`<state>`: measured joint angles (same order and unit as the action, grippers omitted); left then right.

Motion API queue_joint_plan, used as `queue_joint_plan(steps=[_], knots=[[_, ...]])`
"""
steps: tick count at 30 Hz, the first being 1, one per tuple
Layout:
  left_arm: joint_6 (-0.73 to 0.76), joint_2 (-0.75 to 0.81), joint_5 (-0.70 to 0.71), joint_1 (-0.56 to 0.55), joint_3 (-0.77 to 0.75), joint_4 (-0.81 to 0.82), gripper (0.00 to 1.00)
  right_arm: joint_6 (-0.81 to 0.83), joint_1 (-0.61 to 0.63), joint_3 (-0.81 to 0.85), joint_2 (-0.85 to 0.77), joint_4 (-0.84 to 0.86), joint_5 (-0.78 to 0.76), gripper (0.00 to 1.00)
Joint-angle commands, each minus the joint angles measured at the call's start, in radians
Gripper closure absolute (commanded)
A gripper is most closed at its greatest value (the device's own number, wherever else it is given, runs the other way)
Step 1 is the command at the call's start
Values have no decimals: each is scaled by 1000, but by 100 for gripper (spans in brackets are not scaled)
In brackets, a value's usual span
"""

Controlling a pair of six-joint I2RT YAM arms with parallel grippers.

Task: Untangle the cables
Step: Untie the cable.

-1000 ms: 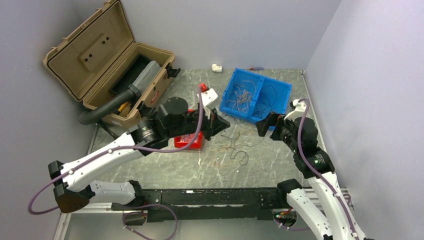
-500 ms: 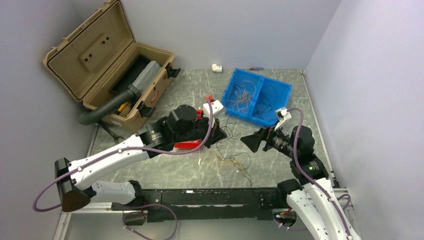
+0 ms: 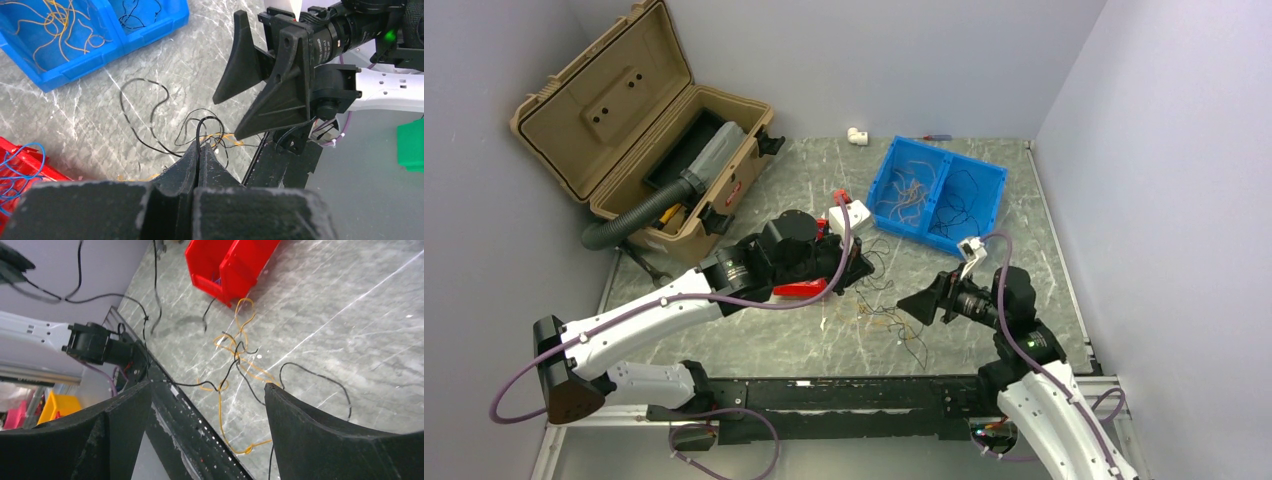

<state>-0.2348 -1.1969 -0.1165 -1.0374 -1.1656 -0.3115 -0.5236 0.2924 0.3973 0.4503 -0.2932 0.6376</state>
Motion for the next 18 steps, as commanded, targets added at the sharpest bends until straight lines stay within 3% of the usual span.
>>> queue_joint_plan(steps=[1, 8, 12, 18], knots=[[26, 16, 32, 0, -39, -3, 100, -29, 58, -35, 0, 42, -18, 16], [25, 16, 53, 0, -38, -6, 100, 17, 302, 5, 99, 32, -245, 19], [29, 11, 59, 2, -44, -15, 100, 30, 375, 22, 152, 45, -316, 21], [38, 12, 69, 2, -50, -24, 100, 33, 398, 31, 159, 44, -379, 48]])
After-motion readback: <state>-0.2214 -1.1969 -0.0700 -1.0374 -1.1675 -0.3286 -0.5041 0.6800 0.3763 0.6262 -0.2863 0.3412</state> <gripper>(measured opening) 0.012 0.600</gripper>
